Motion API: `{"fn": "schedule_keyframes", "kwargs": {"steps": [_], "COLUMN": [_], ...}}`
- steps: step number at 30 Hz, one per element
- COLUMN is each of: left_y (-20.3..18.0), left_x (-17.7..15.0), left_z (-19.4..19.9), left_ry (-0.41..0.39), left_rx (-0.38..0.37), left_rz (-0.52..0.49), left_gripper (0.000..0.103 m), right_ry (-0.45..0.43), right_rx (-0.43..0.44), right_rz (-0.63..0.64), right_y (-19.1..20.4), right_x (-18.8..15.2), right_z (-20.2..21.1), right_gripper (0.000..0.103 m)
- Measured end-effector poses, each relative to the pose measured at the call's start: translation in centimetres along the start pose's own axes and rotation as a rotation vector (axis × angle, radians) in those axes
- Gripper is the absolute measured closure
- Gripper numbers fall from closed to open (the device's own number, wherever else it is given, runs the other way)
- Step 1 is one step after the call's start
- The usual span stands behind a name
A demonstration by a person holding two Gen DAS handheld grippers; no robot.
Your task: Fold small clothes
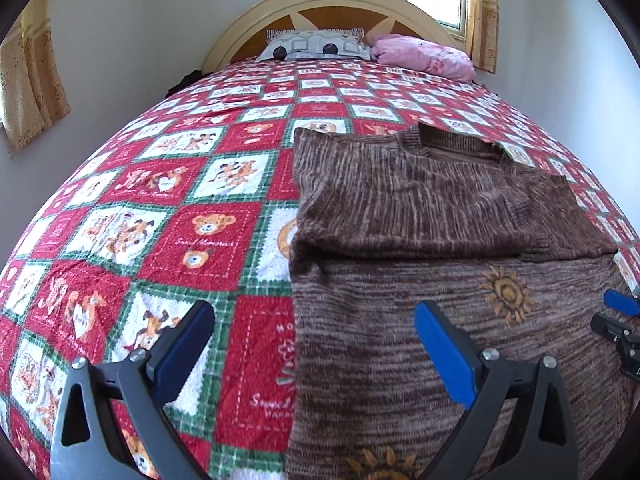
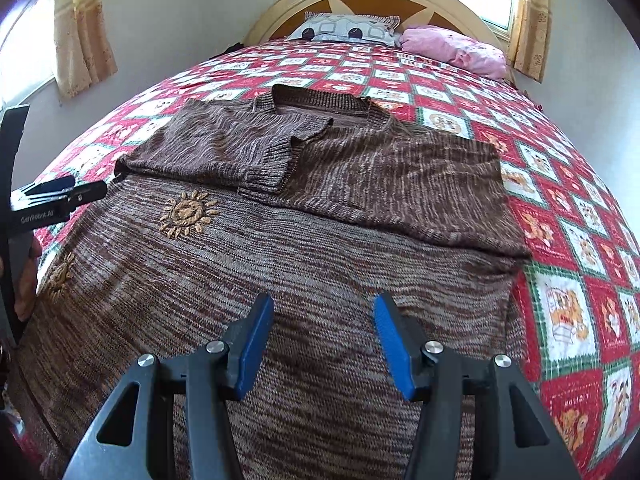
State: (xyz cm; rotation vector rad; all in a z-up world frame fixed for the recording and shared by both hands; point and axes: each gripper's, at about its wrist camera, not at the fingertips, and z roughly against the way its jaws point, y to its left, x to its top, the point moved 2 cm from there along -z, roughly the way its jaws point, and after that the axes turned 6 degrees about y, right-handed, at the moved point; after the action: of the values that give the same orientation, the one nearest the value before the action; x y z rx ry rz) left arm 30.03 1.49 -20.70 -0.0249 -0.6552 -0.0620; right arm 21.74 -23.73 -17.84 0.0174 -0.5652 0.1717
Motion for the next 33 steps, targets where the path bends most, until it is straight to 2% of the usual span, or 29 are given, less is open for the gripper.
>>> {"fn": "schedule_keyframes", "kwargs": {"steps": [8, 20, 22, 33], "left_y": [-0.6, -2.8, -3.1, -4.2], "left_x": [-1.5, -5.1, -5.7, -9.3], "left_z": [2.9, 6.4, 6.9, 8.5], "left_ry": [-0.038, -0.048, -0.047, -0.025], "left_rx": [0.0, -0.053, -0.063, -0.074], "left_rz": [-0.024, -0.063, -0.067, -0.111], "left_gripper": [0.001, 0.001, 0.001, 0.001], "right_ry": [-0.01, -0.014, -0.013, -0.018], "right_rx": [-0.022, -0.047, -0.051, -0.047], "right_rz": [-0.004, -0.012, -0.011, -0.03], "right_y": [-0.3, -0.3, -0.2, 0.4], "right_x": [-2.0, -6.0, -6.5, -9.4], "right_z": [1.5, 4.0, 4.4, 6.3], "right_gripper": [0.049, 0.047, 0.044, 0.044]}}
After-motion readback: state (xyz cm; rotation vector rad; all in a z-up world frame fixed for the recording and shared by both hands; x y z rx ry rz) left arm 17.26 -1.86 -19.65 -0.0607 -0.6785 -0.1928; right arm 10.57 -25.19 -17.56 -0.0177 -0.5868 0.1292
